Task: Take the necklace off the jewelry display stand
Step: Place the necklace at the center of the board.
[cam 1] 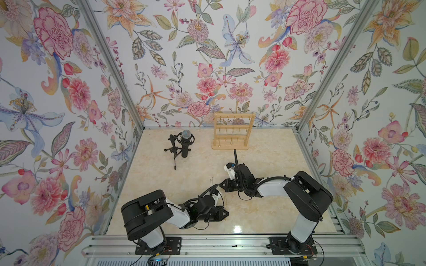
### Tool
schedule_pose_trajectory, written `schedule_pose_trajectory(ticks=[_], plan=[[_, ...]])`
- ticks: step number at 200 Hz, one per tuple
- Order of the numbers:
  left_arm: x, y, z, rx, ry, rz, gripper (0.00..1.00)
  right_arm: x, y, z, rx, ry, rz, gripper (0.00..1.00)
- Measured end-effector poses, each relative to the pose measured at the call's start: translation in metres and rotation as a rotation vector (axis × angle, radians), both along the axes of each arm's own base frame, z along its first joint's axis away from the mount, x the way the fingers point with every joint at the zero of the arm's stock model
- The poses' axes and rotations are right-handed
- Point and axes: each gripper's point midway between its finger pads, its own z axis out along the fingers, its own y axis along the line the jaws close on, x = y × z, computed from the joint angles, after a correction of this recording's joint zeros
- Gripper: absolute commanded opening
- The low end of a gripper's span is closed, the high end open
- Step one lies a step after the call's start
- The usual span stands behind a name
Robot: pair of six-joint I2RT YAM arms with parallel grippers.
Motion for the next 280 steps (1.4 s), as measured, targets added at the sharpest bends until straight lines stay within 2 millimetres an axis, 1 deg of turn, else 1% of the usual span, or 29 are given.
schedule_pose_trajectory(ticks=[91,200,280], plan=[[0.0,0.0,0.0,0.0,0.002,0.002,0.0,-0.006,-0.005,-0.01,-0.056,0.016,-0.014,0.08],[0.0,0.0,0.0,-0.002,0.002,0.002,0.0,0.001,-0.004,-0.01,-0.078,0.013,-0.031,0.08],[-0.001,0.001,0.0,-0.007,0.0,0.002,0.0,0.0,-0.007,-0.014,-0.098,0.024,-0.037,0.08]])
